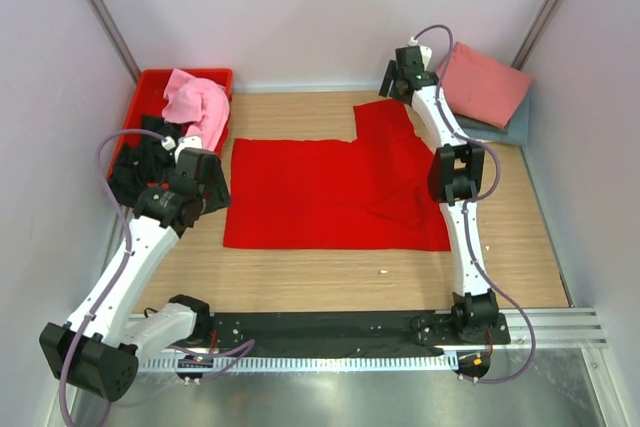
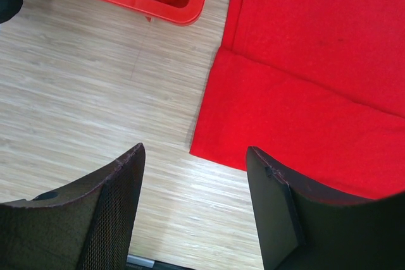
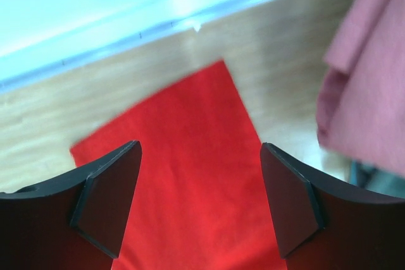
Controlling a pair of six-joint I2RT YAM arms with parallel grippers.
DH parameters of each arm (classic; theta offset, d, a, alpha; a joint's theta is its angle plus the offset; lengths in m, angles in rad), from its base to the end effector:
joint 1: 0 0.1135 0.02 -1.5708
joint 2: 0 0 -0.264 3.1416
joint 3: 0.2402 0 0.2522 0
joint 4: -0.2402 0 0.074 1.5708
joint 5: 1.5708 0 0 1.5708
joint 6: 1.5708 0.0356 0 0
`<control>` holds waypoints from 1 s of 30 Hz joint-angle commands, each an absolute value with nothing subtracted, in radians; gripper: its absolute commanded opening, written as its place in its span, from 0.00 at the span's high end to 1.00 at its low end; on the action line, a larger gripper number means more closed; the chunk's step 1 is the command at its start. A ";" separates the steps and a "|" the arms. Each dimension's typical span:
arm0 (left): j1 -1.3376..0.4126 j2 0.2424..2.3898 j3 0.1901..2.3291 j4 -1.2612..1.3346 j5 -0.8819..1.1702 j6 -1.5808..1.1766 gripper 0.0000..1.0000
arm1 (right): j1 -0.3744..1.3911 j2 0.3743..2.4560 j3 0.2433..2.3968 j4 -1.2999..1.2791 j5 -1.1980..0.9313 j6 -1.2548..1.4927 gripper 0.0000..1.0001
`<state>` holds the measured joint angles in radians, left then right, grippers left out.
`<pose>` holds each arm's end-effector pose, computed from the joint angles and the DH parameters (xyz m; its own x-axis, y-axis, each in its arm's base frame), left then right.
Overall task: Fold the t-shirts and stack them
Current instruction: Fold the tshirt
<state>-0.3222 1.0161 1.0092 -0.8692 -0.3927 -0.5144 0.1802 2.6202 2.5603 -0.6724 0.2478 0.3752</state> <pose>0.1890 -0.0487 0.3141 -0.6640 -0.2575 -0.7020 -0.3061 0.9502 -0.0590 0.5699 0.0950 0.2177 -0.6099 0.2500 -0.7520 0.2463 0.9617 0.1199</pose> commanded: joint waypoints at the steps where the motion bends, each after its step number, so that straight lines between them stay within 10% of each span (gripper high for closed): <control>1: -0.321 1.022 1.031 -0.847 -0.405 -0.497 0.34 | 0.181 2.669 2.660 -0.574 0.302 0.354 0.18; 14: -0.321 1.020 1.026 -0.842 -0.410 -0.491 0.35 | 0.179 2.789 2.672 -0.540 0.310 0.328 0.17; 26: -0.318 1.038 1.026 -0.839 -0.429 -0.488 0.36 | 0.179 2.774 2.619 -0.531 0.275 0.318 0.99; 30: -0.318 1.074 1.038 -0.854 -0.425 -0.515 0.36 | 0.181 2.659 2.518 -0.526 0.305 0.259 0.99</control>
<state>-0.3206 1.0512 1.0092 -0.8680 -0.4080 -0.5117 0.1791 2.7651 2.5797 -0.5194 0.2863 0.3141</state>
